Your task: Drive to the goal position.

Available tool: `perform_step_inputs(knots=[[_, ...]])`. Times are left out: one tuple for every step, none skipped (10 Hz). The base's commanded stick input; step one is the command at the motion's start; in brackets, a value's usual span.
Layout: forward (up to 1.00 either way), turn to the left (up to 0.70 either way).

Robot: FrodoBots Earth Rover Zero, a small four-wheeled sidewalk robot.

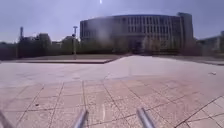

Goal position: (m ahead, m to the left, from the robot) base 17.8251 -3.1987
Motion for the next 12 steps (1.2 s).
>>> perform_step_inputs(knots=[[0.70, 0.02], [0.70, 0.02], [0.70, 0.02], [0.70, 0.02], [0.70, 0.02], [0.70, 0.02], [0.70, 0.02], [0.70, 0.02], [0.70, 0.02], [0.70, 0.02], [0.70, 0.02], [0.70, 0.02]])
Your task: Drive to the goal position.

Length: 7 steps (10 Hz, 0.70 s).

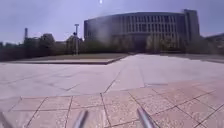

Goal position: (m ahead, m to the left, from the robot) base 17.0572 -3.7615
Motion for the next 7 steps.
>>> perform_step_inputs(knots=[[0.70, 0.02], [0.70, 0.02], [0.70, 0.02], [0.70, 0.02], [0.70, 0.02], [0.70, 0.02], [0.70, 0.02]])
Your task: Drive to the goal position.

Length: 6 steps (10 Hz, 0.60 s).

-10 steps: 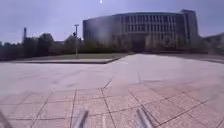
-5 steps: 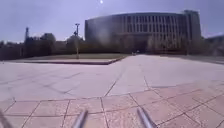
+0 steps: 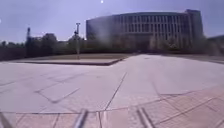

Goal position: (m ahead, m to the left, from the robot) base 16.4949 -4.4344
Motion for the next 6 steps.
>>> perform_step_inputs(knots=[[0.70, 0.02], [0.70, 0.02], [0.70, 0.02], [0.70, 0.02], [0.70, 0.02], [0.70, 0.02]])
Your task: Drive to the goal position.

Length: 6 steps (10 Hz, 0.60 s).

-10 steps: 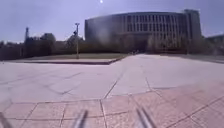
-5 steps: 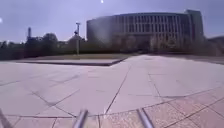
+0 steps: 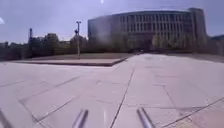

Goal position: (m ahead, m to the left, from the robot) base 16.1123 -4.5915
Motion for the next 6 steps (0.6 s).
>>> perform_step_inputs(knots=[[0.70, 0.02], [0.70, 0.02], [0.70, 0.02], [0.70, 0.02], [0.70, 0.02], [0.70, -0.27]])
